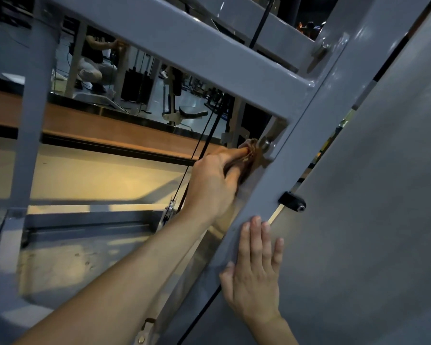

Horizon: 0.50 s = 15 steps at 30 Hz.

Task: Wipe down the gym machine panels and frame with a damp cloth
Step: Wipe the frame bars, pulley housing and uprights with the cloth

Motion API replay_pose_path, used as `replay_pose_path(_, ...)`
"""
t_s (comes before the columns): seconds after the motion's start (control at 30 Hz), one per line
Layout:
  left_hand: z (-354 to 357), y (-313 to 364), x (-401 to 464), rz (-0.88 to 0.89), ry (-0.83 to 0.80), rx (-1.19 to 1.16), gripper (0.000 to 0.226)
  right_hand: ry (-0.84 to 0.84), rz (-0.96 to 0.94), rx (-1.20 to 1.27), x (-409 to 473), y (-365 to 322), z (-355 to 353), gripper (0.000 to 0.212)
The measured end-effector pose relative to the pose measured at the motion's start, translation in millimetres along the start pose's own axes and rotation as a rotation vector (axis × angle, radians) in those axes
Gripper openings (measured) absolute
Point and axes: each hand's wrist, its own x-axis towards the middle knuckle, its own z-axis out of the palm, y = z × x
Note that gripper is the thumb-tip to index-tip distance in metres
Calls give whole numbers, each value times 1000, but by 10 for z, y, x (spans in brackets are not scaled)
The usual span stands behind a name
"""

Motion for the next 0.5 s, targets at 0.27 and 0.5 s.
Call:
replay_pose_path(0.27, -211, -1098, -1111, -264, -199, 295, 32, -33, 6, 14, 2, -5, -47, 93)
replay_pose_path(0.5, -81, -583, -607, -49, -34, 179, 30, -7, 5, 34, 14, -35, -18, 93)
